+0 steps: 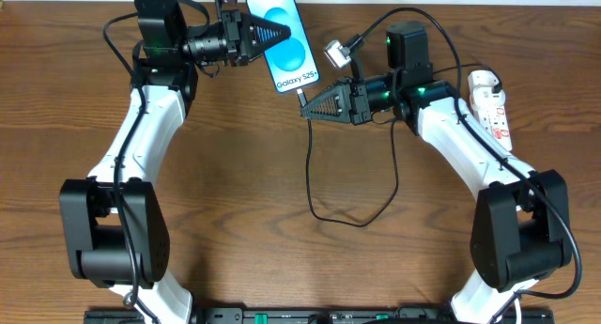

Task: Plug charger to phone and switch on socket
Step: 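Push the plug upward into the phone's bottom port with the right gripper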

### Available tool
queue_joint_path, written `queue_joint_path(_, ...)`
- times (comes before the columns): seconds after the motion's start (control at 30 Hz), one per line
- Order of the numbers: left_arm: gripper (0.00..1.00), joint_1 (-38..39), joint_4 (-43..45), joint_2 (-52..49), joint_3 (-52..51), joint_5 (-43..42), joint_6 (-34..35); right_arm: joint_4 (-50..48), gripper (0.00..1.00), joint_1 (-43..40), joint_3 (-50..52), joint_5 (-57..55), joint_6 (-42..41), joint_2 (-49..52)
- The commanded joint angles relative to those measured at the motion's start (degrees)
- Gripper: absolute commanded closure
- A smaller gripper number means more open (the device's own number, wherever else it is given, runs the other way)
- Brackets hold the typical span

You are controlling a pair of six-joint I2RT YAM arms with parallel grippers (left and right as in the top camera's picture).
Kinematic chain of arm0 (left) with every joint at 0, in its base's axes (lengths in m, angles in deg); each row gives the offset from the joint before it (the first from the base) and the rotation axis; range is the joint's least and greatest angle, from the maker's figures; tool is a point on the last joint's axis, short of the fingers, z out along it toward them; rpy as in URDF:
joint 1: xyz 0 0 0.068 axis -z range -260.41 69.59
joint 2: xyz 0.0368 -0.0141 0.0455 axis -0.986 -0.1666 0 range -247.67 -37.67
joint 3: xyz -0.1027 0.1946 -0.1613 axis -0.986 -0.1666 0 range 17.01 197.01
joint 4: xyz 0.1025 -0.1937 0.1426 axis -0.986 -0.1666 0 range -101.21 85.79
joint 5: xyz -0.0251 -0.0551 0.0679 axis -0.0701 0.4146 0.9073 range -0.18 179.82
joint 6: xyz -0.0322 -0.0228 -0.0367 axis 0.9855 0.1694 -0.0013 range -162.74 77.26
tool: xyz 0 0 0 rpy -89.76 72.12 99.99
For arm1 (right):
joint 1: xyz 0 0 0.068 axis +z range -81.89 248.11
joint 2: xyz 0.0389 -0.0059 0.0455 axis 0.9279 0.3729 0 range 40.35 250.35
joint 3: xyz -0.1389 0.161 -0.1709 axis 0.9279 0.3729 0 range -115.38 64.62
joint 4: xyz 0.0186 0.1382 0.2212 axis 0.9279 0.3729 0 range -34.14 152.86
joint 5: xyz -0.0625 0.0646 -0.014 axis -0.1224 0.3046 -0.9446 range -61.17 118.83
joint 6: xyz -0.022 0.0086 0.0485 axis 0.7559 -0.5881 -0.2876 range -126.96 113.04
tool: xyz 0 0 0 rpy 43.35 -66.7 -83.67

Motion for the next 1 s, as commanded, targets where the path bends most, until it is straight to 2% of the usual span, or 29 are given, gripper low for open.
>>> queue_joint_path(0.0,0.93,0.02,0.48,0.63,0.52,-0.76,0.09,0.04,0.99,0.17,0.15,0.5,-0.87,0.17)
queue_joint_path(0.97,0.93,0.0,0.5,0.63,0.52,-0.76,0.07,-3.21,0.99,0.13,0.15,-0.04,-5.73,0.17)
